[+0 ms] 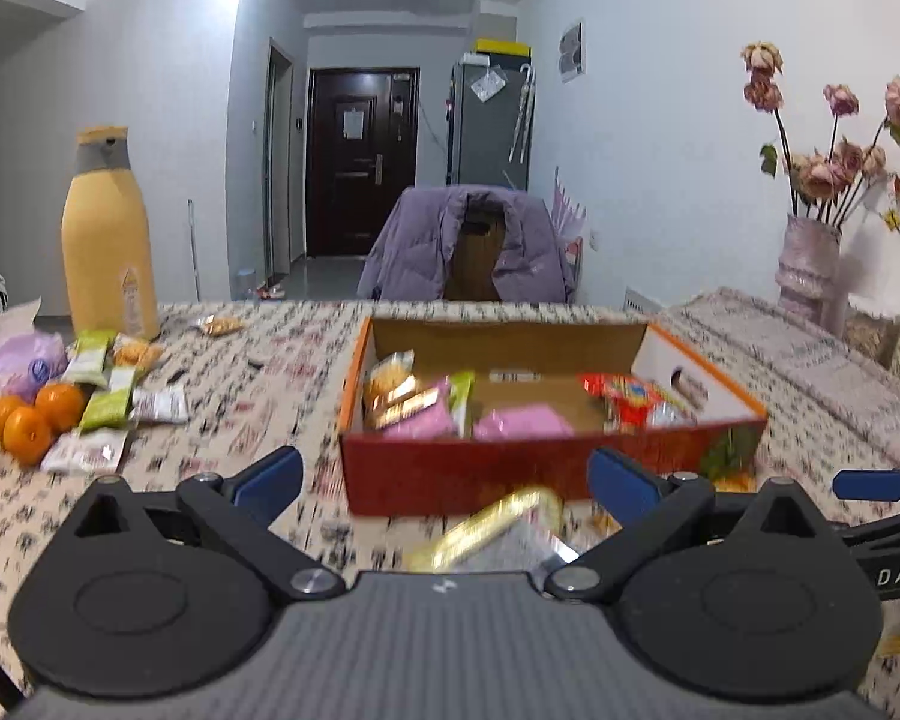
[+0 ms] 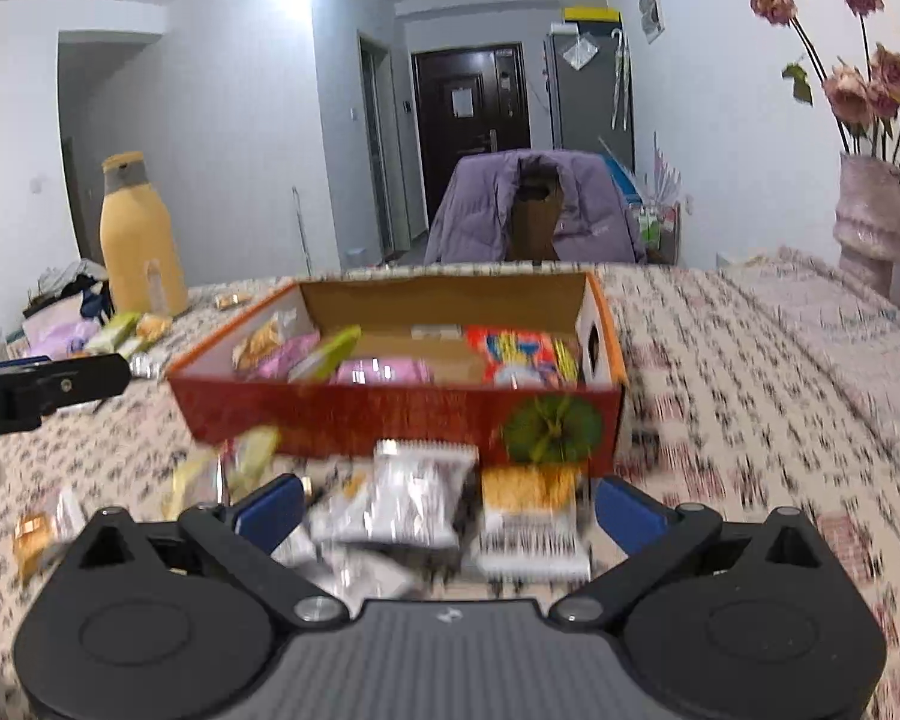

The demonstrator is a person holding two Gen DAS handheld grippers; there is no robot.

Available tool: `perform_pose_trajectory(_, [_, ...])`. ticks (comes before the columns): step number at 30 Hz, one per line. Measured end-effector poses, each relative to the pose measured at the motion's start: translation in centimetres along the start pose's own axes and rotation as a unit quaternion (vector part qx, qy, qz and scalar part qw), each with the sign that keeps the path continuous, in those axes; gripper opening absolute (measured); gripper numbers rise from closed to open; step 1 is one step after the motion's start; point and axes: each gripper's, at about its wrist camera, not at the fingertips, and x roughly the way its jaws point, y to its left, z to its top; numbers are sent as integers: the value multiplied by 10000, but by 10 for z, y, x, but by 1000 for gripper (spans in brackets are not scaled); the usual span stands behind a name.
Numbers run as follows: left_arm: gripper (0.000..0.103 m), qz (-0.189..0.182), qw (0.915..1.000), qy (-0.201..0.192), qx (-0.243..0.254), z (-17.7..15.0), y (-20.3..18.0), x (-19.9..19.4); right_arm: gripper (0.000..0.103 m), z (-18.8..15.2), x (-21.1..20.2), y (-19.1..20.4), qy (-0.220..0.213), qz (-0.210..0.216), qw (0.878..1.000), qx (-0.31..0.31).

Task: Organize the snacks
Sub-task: 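Withdraw both grippers from the box toward the snack pile, then grasp a green-white snack bar with the right gripper and lift it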

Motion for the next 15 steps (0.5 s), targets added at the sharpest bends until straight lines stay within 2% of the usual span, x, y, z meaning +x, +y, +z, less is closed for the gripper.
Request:
perform_pose_trajectory(10, [103,-107,9992,369,50,-52,6,-22,103,-42,-26,6,277,20,9995,-153])
perform_pose_trajectory(15, [103,-120,9988,484,-11,-60,10,-25,103,-50,-27,11,391,51,9989,-243])
